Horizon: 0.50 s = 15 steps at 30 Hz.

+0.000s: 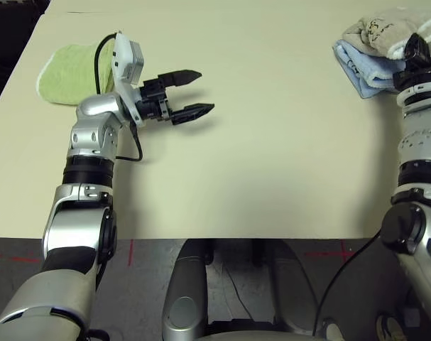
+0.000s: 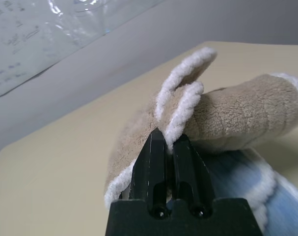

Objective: Fold the towel and set it aside.

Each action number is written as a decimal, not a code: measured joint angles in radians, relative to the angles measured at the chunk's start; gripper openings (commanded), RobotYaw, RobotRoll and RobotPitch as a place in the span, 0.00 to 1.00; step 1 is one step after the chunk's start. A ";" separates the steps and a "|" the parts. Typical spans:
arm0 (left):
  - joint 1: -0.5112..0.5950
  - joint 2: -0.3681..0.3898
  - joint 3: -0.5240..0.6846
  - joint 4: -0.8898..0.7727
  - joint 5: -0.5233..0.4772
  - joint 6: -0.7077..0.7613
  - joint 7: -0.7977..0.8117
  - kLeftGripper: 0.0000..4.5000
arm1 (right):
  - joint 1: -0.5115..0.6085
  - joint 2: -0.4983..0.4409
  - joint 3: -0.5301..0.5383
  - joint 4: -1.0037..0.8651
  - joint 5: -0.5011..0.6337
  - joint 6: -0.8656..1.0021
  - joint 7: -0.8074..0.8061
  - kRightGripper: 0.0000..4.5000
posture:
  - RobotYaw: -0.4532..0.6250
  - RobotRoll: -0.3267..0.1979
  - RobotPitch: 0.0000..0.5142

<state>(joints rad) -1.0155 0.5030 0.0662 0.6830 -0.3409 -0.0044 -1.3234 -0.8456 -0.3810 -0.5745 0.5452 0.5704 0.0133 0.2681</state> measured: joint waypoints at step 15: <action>-0.016 -0.014 -0.006 0.038 0.005 -0.025 -0.024 1.00 | 0.080 0.089 -0.035 -0.296 0.187 0.342 -0.344 0.01 | 0.43 0.62 0.62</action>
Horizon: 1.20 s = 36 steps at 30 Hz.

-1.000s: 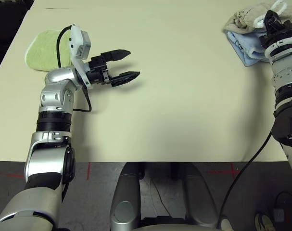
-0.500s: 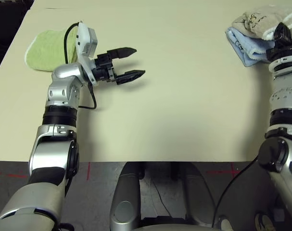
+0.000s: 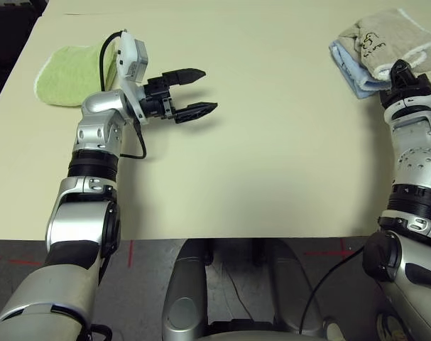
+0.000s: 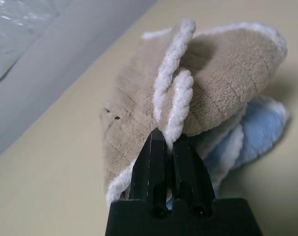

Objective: Fold the towel and set it aside.

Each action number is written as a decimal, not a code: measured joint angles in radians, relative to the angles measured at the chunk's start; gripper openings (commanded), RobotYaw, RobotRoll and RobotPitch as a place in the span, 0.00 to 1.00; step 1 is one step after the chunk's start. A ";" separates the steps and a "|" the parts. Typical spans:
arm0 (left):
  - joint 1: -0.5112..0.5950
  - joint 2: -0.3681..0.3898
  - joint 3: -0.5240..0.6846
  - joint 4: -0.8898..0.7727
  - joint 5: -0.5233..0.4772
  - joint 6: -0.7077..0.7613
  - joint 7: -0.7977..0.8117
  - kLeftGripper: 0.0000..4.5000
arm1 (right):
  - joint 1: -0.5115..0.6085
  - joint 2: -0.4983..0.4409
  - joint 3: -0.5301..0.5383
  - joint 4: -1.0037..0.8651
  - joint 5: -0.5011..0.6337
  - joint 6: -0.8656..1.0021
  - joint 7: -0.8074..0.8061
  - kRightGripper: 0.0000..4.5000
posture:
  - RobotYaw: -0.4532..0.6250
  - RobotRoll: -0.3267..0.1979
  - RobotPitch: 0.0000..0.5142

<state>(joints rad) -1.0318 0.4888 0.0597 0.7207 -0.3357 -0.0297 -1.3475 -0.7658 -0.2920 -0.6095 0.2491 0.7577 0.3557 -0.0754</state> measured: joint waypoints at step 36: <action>0.087 -0.041 0.134 -0.053 0.026 0.045 0.483 1.00 | 0.136 -0.089 0.295 -0.242 0.264 0.204 0.010 1.00 | 0.52 0.62 0.48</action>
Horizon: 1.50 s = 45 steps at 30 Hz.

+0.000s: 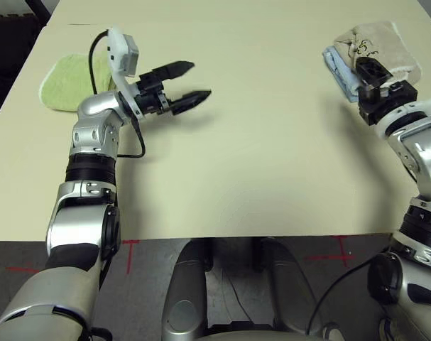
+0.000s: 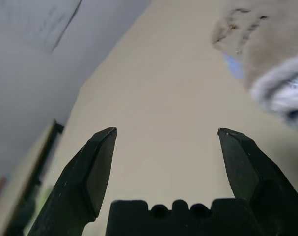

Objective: Fold the towel and set it aside.

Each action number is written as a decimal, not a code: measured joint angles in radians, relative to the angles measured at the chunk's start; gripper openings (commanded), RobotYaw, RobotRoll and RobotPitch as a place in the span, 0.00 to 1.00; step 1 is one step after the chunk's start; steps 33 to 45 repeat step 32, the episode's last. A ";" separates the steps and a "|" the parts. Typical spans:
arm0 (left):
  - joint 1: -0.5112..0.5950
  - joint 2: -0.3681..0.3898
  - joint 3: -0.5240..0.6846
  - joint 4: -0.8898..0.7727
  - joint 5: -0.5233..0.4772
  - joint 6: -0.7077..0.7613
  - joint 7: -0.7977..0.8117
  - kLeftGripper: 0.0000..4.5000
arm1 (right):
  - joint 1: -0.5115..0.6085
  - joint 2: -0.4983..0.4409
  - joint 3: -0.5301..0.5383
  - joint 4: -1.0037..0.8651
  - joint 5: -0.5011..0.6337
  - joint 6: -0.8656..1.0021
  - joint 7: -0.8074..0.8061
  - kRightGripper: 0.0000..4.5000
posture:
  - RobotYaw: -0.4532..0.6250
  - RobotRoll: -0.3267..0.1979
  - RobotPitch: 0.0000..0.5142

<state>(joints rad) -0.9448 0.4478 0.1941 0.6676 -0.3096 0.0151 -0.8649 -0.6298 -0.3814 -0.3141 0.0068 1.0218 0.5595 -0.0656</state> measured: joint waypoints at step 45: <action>-0.097 -0.005 0.023 0.416 0.234 -0.441 0.640 1.00 | -0.304 0.008 0.056 0.969 -0.729 -0.942 0.389 1.00 | 0.45 0.62 0.45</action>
